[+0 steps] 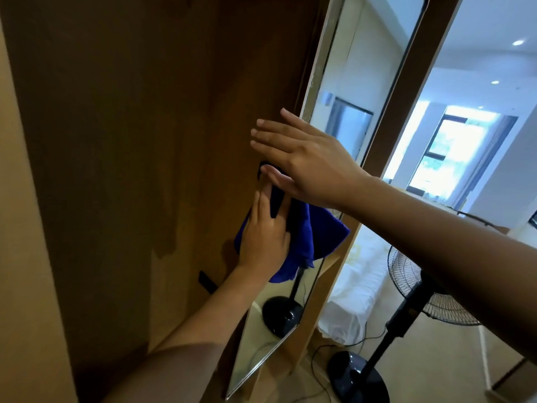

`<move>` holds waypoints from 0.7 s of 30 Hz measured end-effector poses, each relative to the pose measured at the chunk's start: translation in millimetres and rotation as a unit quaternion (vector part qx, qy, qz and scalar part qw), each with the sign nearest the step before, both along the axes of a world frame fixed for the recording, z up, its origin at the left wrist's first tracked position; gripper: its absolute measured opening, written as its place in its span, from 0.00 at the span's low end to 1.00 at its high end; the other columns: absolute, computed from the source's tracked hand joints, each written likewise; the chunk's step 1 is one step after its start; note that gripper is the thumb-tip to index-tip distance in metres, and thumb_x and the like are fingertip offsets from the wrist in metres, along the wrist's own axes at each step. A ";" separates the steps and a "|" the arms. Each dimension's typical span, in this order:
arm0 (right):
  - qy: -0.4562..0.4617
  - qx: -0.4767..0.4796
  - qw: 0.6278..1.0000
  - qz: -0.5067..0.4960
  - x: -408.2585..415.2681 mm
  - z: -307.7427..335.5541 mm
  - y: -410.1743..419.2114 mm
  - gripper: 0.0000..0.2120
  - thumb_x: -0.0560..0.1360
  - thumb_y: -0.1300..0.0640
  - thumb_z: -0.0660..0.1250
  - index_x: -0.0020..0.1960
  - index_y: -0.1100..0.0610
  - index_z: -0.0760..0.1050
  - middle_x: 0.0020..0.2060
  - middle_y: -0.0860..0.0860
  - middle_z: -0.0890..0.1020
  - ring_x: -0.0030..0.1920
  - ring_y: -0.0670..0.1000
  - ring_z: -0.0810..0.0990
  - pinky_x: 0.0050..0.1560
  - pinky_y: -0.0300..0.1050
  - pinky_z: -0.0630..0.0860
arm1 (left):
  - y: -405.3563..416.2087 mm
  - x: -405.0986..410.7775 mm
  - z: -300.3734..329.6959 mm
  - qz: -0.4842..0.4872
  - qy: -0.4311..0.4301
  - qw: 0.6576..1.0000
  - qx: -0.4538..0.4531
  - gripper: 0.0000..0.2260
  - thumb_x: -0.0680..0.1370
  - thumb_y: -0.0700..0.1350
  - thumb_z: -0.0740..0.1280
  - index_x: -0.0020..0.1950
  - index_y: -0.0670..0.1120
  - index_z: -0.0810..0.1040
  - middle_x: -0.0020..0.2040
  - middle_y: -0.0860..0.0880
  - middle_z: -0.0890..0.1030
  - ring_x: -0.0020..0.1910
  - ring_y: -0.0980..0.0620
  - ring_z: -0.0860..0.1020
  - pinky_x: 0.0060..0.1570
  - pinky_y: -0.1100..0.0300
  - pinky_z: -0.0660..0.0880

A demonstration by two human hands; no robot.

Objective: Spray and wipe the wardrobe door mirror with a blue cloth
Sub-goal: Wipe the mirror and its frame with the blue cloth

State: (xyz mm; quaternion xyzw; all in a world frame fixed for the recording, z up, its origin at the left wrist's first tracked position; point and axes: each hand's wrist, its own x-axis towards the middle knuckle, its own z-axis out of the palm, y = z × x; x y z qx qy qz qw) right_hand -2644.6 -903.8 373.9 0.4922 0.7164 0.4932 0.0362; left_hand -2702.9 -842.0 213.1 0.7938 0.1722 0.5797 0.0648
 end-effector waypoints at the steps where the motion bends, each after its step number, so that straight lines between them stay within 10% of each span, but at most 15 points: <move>1: 0.001 -0.006 1.000 0.002 -0.8 -4.2 1.2 0.22 0.82 0.51 0.54 0.69 0.61 0.73 0.68 0.57 0.75 0.72 0.56 0.69 0.75 0.56 0.57 | -0.9 -1.0 -7.4 0.004 0.002 1.000 -0.001 0.39 0.73 0.40 0.71 0.76 0.53 0.51 0.74 0.46 0.50 0.66 0.33 0.71 0.47 0.47 0.81; 9: 0.010 -0.009 0.999 0.043 6.1 -48.2 7.8 0.20 0.81 0.52 0.56 0.69 0.60 0.73 0.68 0.56 0.76 0.72 0.55 0.70 0.75 0.55 0.58 | -5.4 6.3 -92.4 0.087 0.046 0.995 0.021 0.57 0.63 0.57 0.76 0.78 0.51 0.38 0.74 0.37 0.53 0.76 0.41 0.50 0.73 0.44 0.56; 21: 0.003 0.005 0.994 0.112 15.0 -81.6 22.1 0.20 0.81 0.53 0.57 0.69 0.60 0.74 0.67 0.56 0.76 0.71 0.55 0.70 0.75 0.55 0.57 | -2.6 18.8 -117.6 0.137 -0.011 0.990 0.042 0.26 0.84 0.55 0.46 0.79 0.51 0.40 0.75 0.38 0.53 0.78 0.49 0.40 0.73 0.47 0.55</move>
